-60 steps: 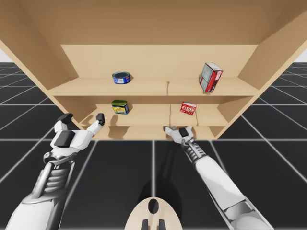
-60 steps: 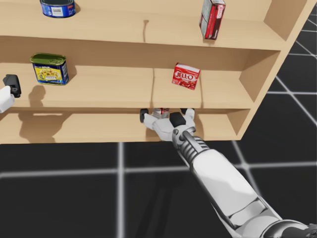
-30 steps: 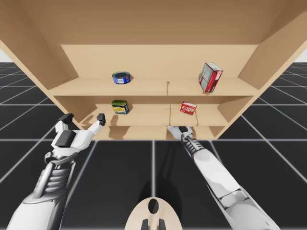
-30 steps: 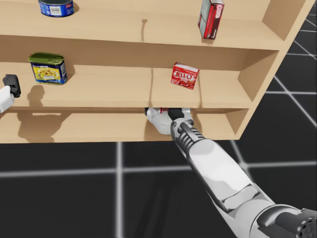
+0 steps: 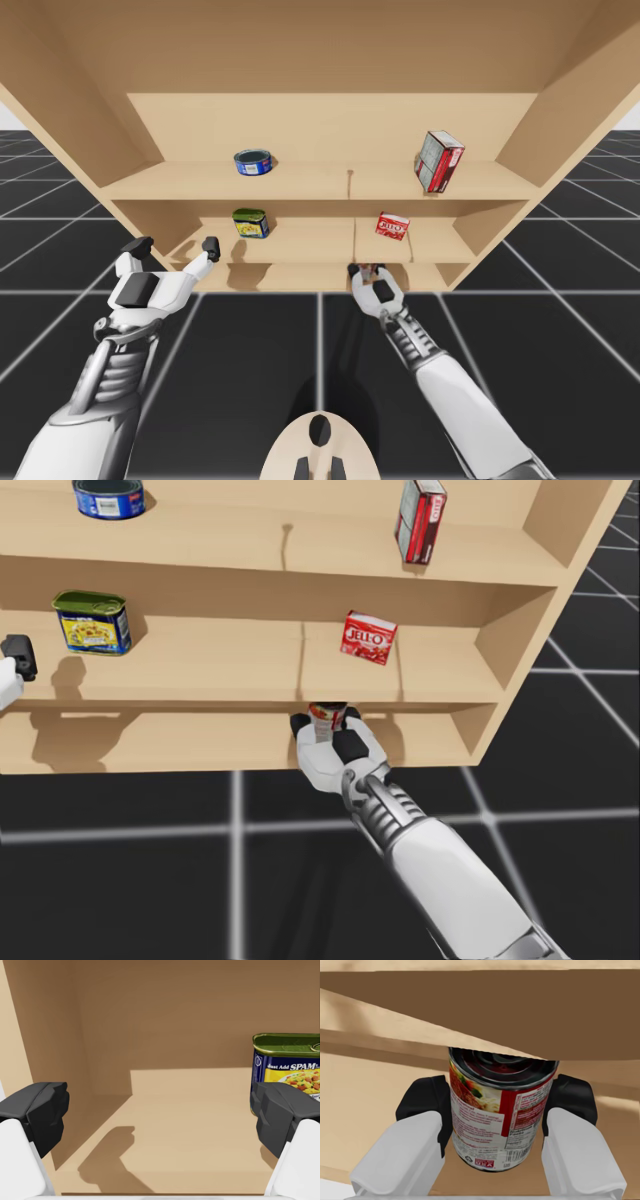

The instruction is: Retrieve the soup can from the shelves.

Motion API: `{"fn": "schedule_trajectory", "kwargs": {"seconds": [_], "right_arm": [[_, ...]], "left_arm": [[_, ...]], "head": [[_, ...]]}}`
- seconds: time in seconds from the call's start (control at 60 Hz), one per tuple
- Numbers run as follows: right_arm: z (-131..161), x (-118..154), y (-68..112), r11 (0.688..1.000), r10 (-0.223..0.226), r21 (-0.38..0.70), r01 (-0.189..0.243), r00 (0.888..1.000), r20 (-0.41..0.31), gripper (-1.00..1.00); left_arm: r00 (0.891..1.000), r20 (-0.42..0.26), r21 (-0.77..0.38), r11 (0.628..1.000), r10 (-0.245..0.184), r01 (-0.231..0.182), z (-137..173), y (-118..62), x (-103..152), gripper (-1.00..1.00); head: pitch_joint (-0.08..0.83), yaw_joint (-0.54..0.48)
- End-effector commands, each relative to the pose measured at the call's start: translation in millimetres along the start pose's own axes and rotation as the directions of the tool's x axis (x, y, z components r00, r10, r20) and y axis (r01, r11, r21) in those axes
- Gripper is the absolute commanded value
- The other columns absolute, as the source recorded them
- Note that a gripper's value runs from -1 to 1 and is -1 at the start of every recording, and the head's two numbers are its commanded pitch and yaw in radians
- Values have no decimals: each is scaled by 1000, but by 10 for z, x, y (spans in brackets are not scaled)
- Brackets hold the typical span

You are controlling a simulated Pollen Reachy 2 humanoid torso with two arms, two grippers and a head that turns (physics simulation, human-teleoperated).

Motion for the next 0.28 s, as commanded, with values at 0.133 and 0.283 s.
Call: {"fn": "schedule_trajectory", "kwargs": {"seconds": [0.133,0.283], "right_arm": [[537,45,436,995,-44,94,36,995,91,1000],[941,-33,436,994,-30,108,18,994,105,1000]], "left_arm": [[1000,0,1,1000,-2,2,3,-9,-7,-1000],[1000,0,1,1000,-2,2,1,-10,-9,-1000]], "head": [[582,-181],[576,-177]]}}
